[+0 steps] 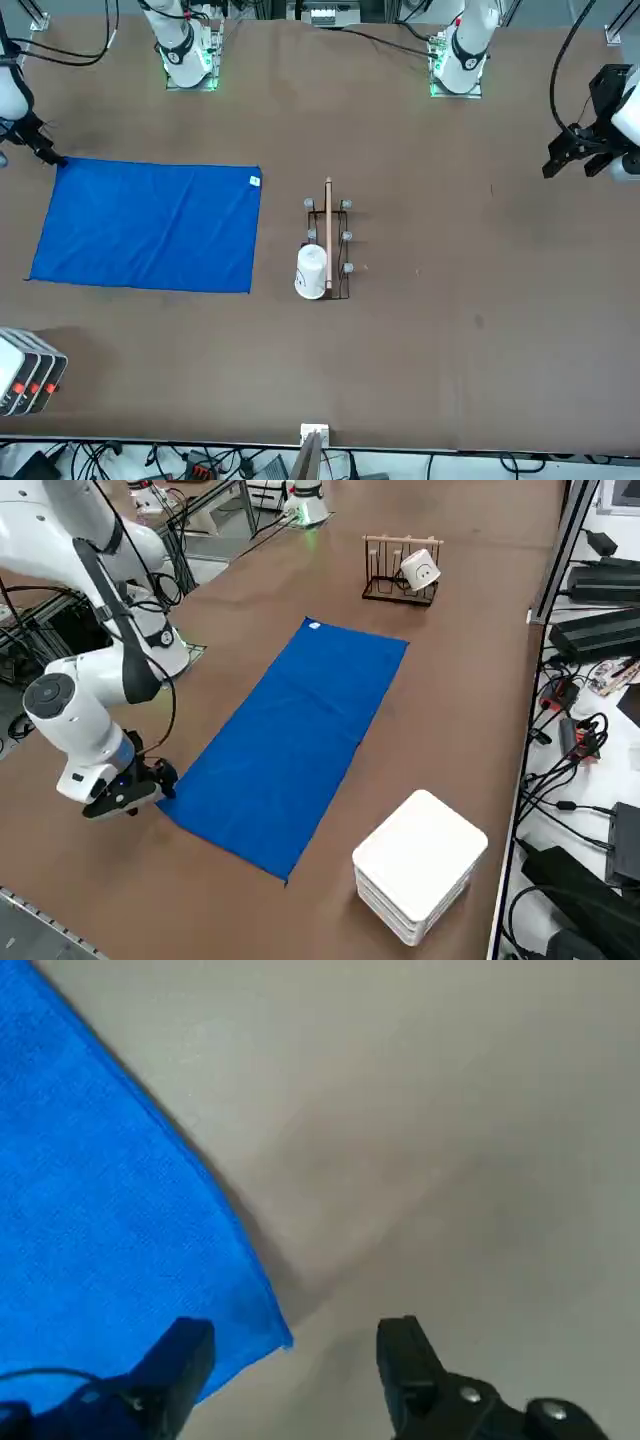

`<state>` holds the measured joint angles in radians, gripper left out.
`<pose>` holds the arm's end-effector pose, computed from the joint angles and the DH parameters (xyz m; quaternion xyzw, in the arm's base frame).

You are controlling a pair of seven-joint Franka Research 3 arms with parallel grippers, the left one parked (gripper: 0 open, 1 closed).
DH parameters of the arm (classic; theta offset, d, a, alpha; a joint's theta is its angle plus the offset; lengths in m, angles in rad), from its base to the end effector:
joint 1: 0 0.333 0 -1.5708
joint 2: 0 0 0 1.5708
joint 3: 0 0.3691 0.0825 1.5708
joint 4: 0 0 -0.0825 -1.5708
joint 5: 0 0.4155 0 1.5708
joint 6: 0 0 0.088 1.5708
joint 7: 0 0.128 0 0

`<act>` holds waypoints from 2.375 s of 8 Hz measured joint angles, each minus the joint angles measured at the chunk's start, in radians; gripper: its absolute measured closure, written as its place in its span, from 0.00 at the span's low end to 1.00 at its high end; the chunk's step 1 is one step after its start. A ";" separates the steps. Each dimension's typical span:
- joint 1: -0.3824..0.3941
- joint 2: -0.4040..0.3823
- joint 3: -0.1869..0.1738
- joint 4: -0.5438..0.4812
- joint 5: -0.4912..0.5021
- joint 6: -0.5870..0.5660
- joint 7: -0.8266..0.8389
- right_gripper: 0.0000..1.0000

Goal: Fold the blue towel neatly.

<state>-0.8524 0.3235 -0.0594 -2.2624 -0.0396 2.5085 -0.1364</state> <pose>0.3440 -0.4453 0.2132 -0.9314 0.3614 0.0437 0.0015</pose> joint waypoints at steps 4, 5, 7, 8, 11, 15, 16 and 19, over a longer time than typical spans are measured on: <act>0.000 0.013 0.011 0.004 0.026 0.004 0.000 0.07; 0.000 0.020 0.011 0.007 0.027 0.009 0.000 0.15; 0.000 0.028 0.011 0.010 0.027 0.017 0.000 0.18; 0.000 0.030 0.012 0.010 0.027 0.021 0.000 0.31; 0.000 0.032 0.015 0.011 0.027 0.026 0.000 0.72; 0.031 -0.008 0.028 0.031 0.027 -0.023 -0.003 0.98; 0.064 -0.051 0.032 0.038 0.027 -0.077 -0.002 0.98; 0.224 -0.216 0.037 0.045 0.034 -0.251 0.119 0.98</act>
<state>-0.6281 0.1078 -0.0225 -2.2171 -0.0056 2.2574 -0.0177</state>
